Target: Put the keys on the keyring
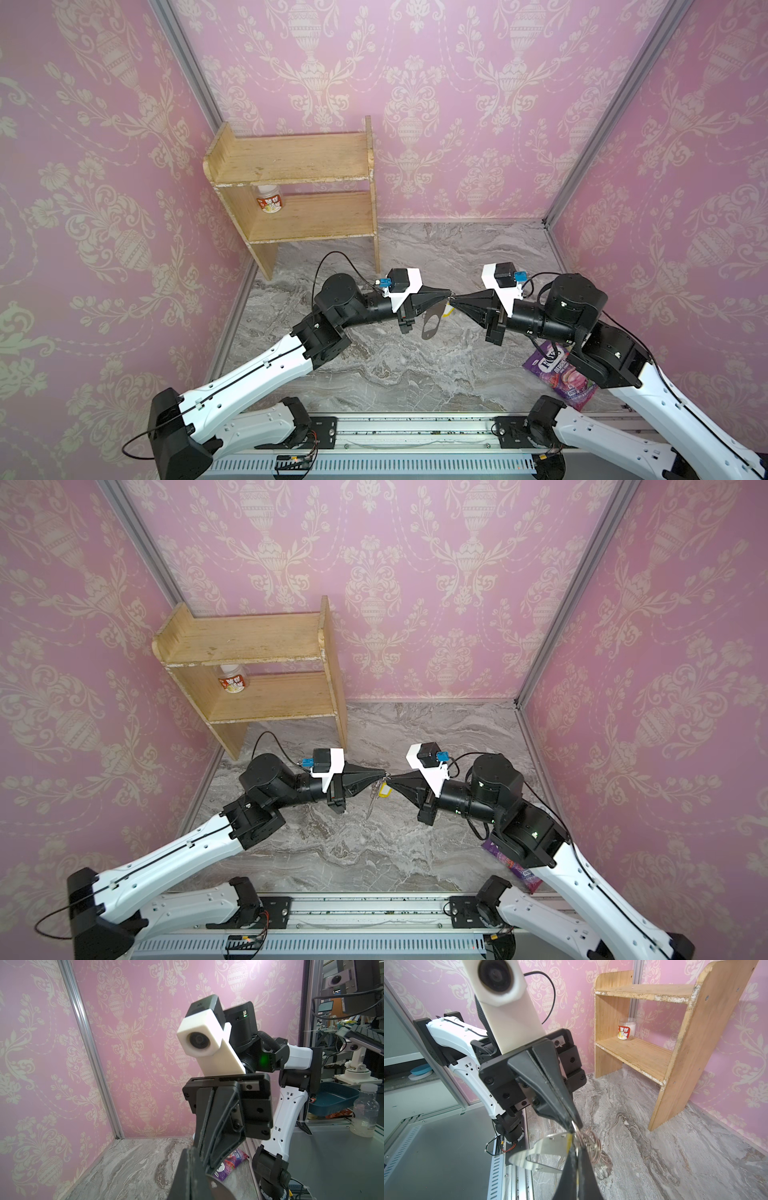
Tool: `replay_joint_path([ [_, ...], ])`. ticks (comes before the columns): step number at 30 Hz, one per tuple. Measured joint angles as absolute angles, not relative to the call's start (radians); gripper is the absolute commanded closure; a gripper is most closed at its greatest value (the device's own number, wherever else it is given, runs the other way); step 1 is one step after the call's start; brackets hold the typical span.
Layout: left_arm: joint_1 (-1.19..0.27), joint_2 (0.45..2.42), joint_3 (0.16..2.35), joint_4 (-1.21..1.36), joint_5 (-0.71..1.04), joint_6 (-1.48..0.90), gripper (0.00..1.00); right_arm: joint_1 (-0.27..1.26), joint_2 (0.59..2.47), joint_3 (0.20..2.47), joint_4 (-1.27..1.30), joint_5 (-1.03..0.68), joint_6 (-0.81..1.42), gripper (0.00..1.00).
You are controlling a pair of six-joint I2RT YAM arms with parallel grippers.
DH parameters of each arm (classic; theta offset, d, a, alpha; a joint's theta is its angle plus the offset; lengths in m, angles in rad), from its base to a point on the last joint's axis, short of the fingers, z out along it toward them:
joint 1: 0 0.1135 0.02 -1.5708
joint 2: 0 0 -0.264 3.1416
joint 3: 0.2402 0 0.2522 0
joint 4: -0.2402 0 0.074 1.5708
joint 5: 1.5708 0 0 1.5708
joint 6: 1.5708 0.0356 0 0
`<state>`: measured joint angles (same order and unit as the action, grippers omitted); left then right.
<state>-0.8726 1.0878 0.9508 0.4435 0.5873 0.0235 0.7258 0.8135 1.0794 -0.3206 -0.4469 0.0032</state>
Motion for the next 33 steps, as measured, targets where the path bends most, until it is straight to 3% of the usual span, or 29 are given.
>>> replay_joint_path([
  [9, -0.875, 1.11, 0.95, 0.505, 0.589, -0.002, 1.0, 0.727, 0.804, 1.102, -0.352, -0.425, -0.026, 1.0],
  [10, -0.876, 1.11, 0.95, 0.506, 0.59, -0.002, 1.0, 0.727, 0.805, 1.111, -0.366, -0.426, -0.031, 0.97],
  [13, -0.879, 1.111, 0.95, 0.509, 0.59, -0.002, 1.0, 0.73, 0.81, 1.127, -0.405, -0.438, -0.05, 0.65],
  [14, -0.879, 1.111, 0.95, 0.515, 0.588, -0.002, 1.0, 0.735, 0.81, 1.127, -0.424, -0.442, -0.06, 0.63],
  [29, -0.879, 1.105, 0.934, 0.526, 0.588, -0.002, 1.0, 0.722, 0.801, 1.24, -0.563, -0.442, -0.117, 0.62],
  [33, -0.879, 1.098, 0.932, 0.526, 0.593, -0.002, 1.0, 0.719, 0.805, 1.246, -0.554, -0.45, -0.123, 0.67],
])
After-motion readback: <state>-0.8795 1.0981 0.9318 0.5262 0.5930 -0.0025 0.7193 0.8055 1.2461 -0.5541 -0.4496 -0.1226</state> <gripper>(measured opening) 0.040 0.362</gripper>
